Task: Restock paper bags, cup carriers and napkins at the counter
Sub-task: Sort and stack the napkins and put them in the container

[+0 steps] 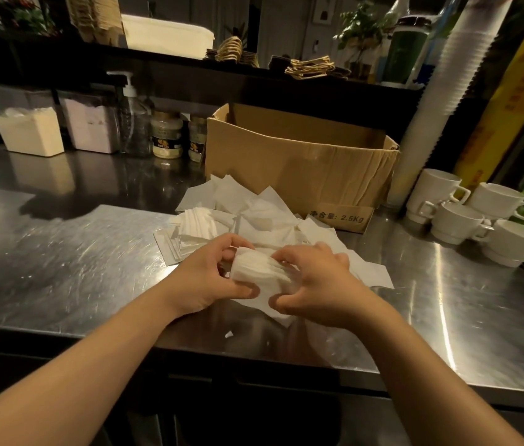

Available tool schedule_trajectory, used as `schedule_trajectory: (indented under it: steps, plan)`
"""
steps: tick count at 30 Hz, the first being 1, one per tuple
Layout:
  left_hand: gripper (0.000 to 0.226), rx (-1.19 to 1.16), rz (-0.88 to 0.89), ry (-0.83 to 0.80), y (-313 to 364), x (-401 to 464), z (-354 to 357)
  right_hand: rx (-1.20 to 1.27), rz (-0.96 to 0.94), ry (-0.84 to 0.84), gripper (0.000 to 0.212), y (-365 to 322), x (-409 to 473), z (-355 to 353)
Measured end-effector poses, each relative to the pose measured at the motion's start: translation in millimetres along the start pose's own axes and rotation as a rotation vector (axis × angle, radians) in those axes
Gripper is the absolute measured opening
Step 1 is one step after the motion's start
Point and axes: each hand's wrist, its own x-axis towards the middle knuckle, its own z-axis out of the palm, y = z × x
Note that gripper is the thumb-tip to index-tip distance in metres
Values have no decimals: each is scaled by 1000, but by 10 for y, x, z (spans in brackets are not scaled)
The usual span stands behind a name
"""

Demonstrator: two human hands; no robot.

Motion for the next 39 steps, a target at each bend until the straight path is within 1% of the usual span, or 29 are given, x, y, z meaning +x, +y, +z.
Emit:
schedule_trajectory:
  steps: [1, 2, 3, 4, 6, 7, 9, 11, 13, 15, 18, 21, 24, 26, 28, 29, 31, 33, 34, 36, 37, 39]
  plan:
    - [66, -19, 7, 5, 15, -5, -3, -62, -25, -9, 53, -59, 49, -18]
    - [70, -42, 17, 14, 40, -14, -3, -74, -45, -17, 49, -111, 89, -26]
    - [73, -77, 28, 29, 61, -22, -1, -34, -60, -18, 43, -151, 119, -25]
    - [76, -131, 34, 47, 74, -28, 0, 60, -63, -8, 39, -159, 143, -3]
    - [81, -225, 19, 89, 70, -31, -13, 344, -47, 72, 42, -151, 141, 42]
    - [81, -232, 5, 100, 61, -29, -25, 512, -32, 132, 48, -135, 128, 77]
    - [73, -157, -30, 79, 36, -25, -52, 812, -4, 205, 54, -101, 82, 181]
    - [63, -90, -59, 43, 27, -25, -53, 982, 25, 224, 55, -60, 44, 291]
    - [50, -62, -55, 57, 35, -24, -42, 1060, 54, 227, 50, 5, 9, 359]
    - [49, -69, -33, 106, 49, -24, -30, 999, 47, 233, 43, 98, -16, 381]
    - [62, -112, -1, 165, 49, -26, -28, 807, 63, 170, 48, 168, -43, 374]
    - [78, -55, 11, 132, 28, -20, -20, 748, 44, 148, 50, 213, -54, 399]
    - [91, -39, -62, 60, -6, -3, -25, 783, 49, 159, 50, 220, -70, 407]
    - [91, 5, -88, 32, -7, 16, -24, 756, 69, 163, 50, 210, -70, 398]
    - [87, 32, -98, 20, 0, 29, -17, 742, 73, 166, 44, 220, -69, 391]
    - [83, 40, -100, 7, 7, 34, -12, 758, 66, 154, 42, 234, -77, 388]
    - [64, 57, -101, -23, 11, 29, -11, 782, 53, 109, 42, 250, -102, 376]
    - [47, 81, -101, -30, 0, 22, -21, 725, 81, 102, 51, 239, -121, 383]
    - [45, 83, -100, -24, -3, 20, -22, 616, 129, 127, 58, 243, -127, 390]
    - [54, 69, -83, -26, -5, 13, -16, 302, 218, 162, 79, 228, -147, 399]
    - [61, 70, -65, -38, 0, 12, -9, 202, 240, 149, 88, 204, -158, 406]
    - [76, 79, -15, -74, 11, 8, 4, 140, 254, 79, 102, 156, -158, 434]
